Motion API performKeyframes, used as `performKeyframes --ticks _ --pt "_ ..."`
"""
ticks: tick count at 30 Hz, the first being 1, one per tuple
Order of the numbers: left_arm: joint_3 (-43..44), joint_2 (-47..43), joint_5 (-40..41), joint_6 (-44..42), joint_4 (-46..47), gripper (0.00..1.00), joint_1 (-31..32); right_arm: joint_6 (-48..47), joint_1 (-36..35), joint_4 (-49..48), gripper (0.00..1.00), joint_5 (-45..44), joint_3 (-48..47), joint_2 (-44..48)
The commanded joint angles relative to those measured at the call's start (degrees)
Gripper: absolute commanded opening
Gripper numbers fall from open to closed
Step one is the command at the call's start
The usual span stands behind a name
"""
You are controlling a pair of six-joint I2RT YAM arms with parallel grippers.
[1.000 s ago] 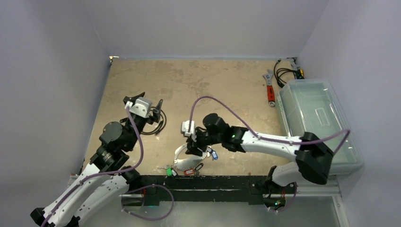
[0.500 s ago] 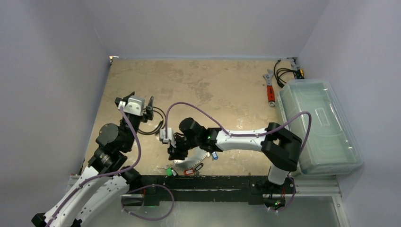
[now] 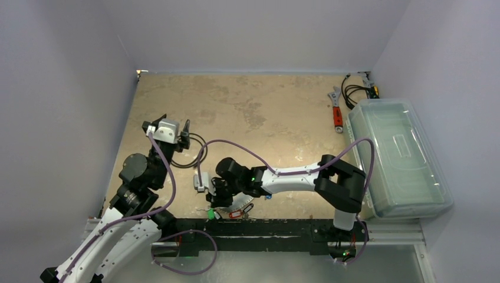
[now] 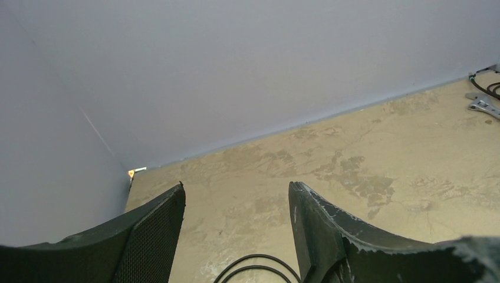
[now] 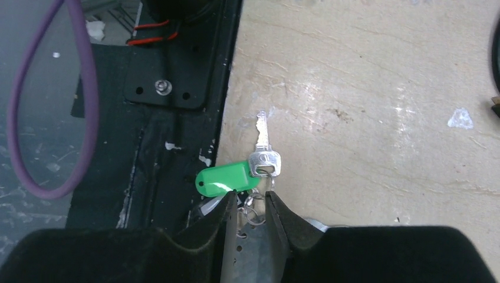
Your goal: Put the keys on the keyring
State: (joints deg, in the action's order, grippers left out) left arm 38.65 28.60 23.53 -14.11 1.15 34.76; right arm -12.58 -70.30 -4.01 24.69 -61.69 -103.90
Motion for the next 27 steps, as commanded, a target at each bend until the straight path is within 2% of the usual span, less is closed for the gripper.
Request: performKeyframes --ticks 1,14,27 --pt "-0.07 0.04 -0.63 0.11 1.49 0.64 -0.54 -1.67 -0.19 2.07 0.26 -3.59 -1.12 -1.75" --pt "-0.07 0.58 -1.12 0.24 1.4 0.63 -0.92 -1.24 -0.89 3.83 0.28 -5.43 -3.32 -5.87" --pt "-0.05 0.76 -1.41 0.47 1.38 0.63 -1.28 -0.93 -0.89 2.94 0.28 -6.64 -2.57 -2.5"
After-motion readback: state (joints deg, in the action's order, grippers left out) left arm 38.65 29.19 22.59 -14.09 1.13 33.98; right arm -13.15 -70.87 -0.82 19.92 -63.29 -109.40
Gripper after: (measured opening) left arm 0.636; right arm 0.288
